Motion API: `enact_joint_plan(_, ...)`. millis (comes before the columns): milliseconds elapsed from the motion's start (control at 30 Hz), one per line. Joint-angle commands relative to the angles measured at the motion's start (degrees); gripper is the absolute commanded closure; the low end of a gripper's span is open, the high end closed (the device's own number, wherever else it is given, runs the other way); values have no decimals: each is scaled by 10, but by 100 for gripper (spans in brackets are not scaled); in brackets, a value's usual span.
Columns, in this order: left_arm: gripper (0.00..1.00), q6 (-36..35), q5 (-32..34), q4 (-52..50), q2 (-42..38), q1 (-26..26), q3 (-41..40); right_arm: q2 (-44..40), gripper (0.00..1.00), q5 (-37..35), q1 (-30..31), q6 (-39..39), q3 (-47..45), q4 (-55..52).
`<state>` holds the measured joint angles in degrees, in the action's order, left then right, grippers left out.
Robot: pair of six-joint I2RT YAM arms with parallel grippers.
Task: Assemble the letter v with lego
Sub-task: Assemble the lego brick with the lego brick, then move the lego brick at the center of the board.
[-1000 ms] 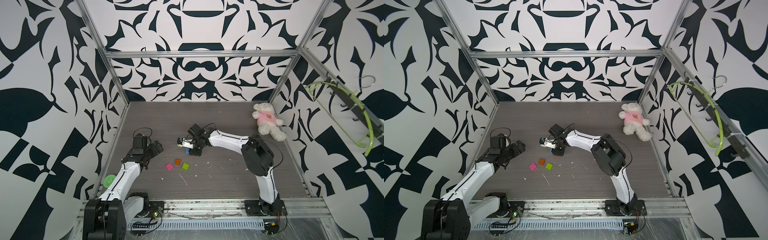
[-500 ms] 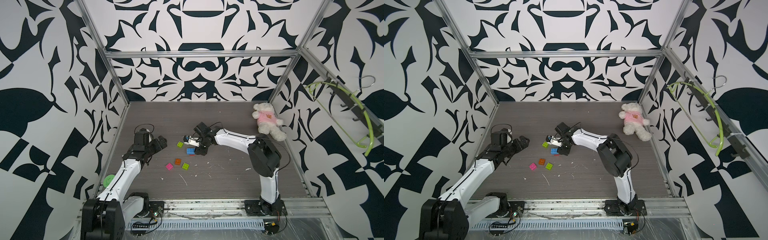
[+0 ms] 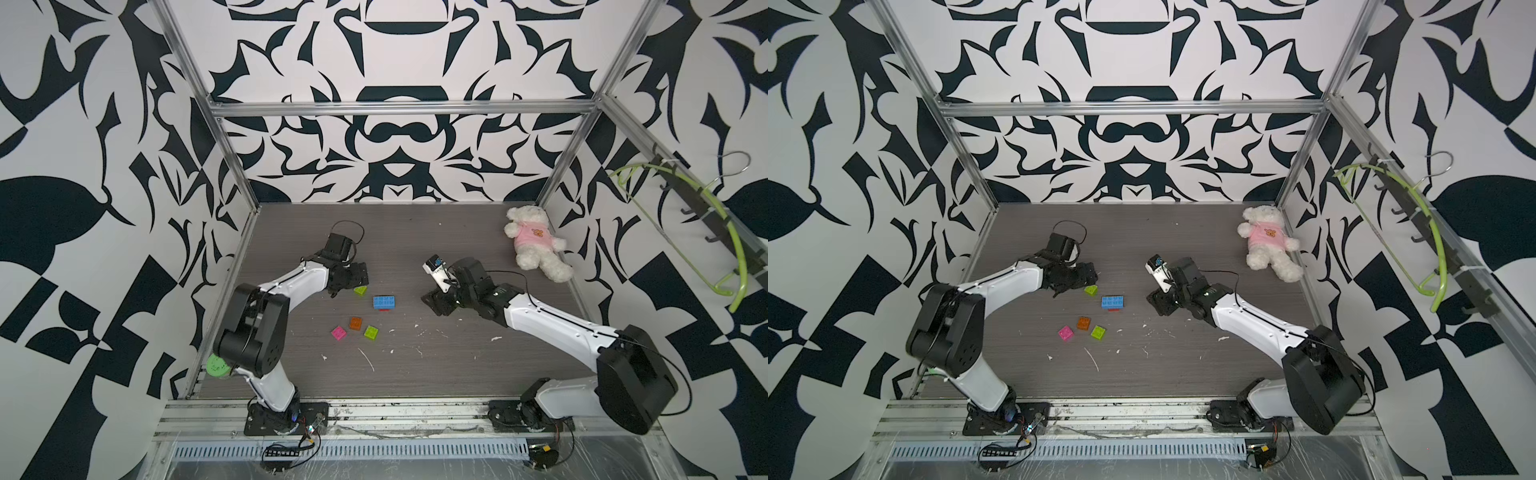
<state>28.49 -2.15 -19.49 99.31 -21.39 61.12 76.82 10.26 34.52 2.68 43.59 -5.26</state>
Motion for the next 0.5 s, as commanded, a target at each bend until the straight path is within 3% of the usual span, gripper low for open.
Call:
enact_joint_plan(0, 13, -4, 6, -23, 19, -1, 15, -5, 31, 50, -2, 163, -34, 110)
enact_joint_plan(100, 14, 6, -4, -6, 31, -2, 13, 6, 31, 56, -1, 209, -56, 150)
enact_joint_plan(167, 22, 6, 8, -17, 43, -6, 20, 9, 31, 39, -1, 228, -66, 163)
enact_joint_plan(233, 23, 9, 8, -12, 51, -7, 17, 25, 31, 43, -1, 289, -81, 212)
enact_joint_plan(300, 23, 14, 8, -7, 54, -7, 15, 59, 34, 77, 2, 348, -88, 273)
enact_joint_plan(467, 34, 29, -16, 31, 40, -7, -13, 172, 37, 114, 25, 485, -90, 445)
